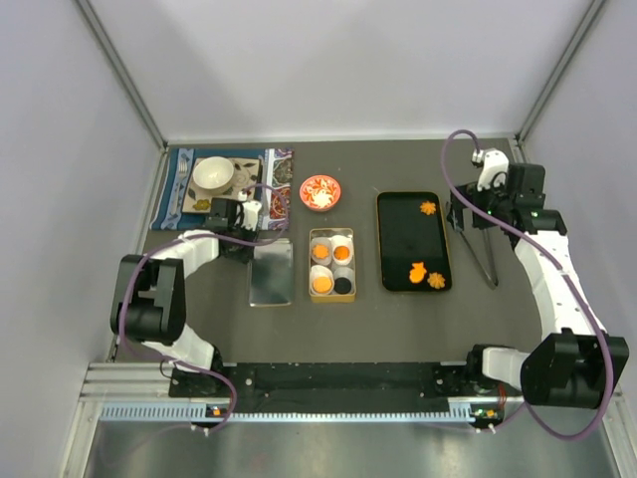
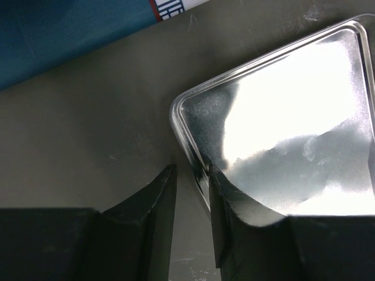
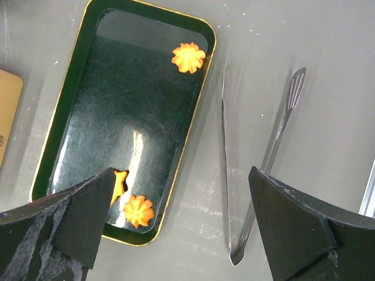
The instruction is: Pack the cookies
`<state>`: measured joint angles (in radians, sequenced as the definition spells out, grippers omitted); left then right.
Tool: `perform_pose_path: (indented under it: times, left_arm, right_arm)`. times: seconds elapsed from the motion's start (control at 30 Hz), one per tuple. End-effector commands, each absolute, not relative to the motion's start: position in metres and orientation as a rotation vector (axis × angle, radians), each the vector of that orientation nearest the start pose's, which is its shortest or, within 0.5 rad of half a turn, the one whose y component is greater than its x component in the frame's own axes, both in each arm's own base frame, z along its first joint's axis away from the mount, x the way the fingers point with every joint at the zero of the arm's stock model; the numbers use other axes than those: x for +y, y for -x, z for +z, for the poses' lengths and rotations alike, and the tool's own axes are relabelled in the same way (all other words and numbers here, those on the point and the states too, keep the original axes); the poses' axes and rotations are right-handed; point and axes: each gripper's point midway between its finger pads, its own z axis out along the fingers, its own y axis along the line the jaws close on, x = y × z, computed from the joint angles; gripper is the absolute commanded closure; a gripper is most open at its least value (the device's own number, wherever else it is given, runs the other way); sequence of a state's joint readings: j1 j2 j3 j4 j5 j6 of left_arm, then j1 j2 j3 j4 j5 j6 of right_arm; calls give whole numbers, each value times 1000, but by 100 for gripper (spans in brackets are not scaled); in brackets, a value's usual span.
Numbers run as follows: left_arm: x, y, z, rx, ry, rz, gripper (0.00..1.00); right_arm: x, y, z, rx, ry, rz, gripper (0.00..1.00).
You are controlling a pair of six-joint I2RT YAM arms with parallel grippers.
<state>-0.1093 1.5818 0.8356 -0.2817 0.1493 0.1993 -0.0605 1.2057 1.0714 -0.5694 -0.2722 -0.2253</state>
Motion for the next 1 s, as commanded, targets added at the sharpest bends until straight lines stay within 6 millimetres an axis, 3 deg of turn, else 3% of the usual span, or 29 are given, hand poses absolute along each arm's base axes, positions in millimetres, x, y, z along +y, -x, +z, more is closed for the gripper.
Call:
perform_pose_path:
  times: [0.0,0.2,0.23,0.4,0.57,0.67,0.9,0.97]
  left_arm:
    - [-58,-337,15,2563,-466,-117,72]
    - [-62,-336,12,2565,-485,-116,92]
    - [-62,-336,12,2567,-484,-113,100]
    - [-63,-332,32,2512,-493,-131,100]
    - [-74,-330,87,2359,-525,-194,100]
    - [-83,-328,125,2254,-539,-250,100]
    - [-111,-335,234,1912,-534,-385,100]
    - [-117,-335,254,1874,-496,-429,100]
  right_arm:
    - [19,-336,213,2159,343,127,2]
    - [21,-329,211,2170,365,134,2]
    - [22,-326,213,2170,372,142,2]
    - [36,-320,228,2163,463,184,1]
    - [54,-313,233,2189,555,287,1]
    - [78,-310,242,2170,641,342,1]
    - [150,-293,279,2035,801,631,1]
    - [169,-291,283,2028,828,708,1]
